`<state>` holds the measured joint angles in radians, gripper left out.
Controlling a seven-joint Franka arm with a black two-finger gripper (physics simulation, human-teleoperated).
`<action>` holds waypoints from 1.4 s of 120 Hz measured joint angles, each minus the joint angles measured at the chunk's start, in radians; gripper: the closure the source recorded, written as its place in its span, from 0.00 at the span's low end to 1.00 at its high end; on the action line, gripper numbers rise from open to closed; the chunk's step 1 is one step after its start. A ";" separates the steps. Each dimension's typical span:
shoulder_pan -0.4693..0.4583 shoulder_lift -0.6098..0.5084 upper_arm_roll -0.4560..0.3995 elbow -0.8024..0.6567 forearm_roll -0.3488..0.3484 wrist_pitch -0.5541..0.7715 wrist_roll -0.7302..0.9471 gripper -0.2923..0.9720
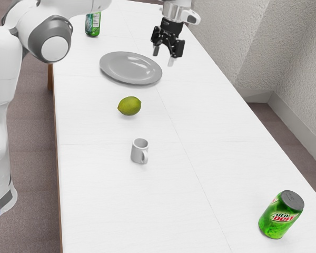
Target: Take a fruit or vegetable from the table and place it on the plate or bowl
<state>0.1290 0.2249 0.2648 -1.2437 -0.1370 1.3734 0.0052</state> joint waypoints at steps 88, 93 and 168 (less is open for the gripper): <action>-0.193 -0.148 0.041 -0.222 0.153 0.087 -0.136 0.23; -0.233 -0.171 0.066 -0.322 0.153 0.125 -0.145 0.23; -0.267 -0.429 0.234 -0.715 0.205 0.418 -0.060 0.23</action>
<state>-0.1384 -0.2043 0.4988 -1.9584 0.0683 1.7915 -0.0546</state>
